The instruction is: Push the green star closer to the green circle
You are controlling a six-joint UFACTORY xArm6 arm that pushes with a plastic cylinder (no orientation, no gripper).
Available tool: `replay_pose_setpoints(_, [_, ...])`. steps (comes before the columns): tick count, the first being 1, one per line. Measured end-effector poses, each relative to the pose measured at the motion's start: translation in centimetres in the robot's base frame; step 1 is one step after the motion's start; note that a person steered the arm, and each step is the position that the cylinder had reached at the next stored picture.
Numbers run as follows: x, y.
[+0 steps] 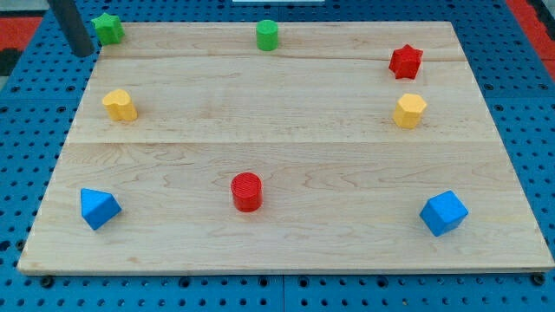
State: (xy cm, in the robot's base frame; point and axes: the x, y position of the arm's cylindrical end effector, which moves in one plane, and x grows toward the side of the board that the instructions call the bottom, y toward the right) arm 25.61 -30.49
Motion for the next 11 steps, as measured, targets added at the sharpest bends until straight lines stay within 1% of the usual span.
replay_pose_setpoints(1, [-3.0,0.0])
replay_pose_setpoints(2, [-2.9,0.0])
replay_pose_setpoints(3, [-2.8,2.7])
replay_pose_setpoints(4, [2.8,10.4])
replay_pose_setpoints(5, [2.6,0.0])
replay_pose_setpoints(6, [2.6,0.0])
replay_pose_setpoints(8, [-5.3,0.2])
replay_pose_setpoints(9, [-6.5,0.4])
replay_pose_setpoints(10, [-3.8,6.8])
replay_pose_setpoints(11, [-1.4,19.4])
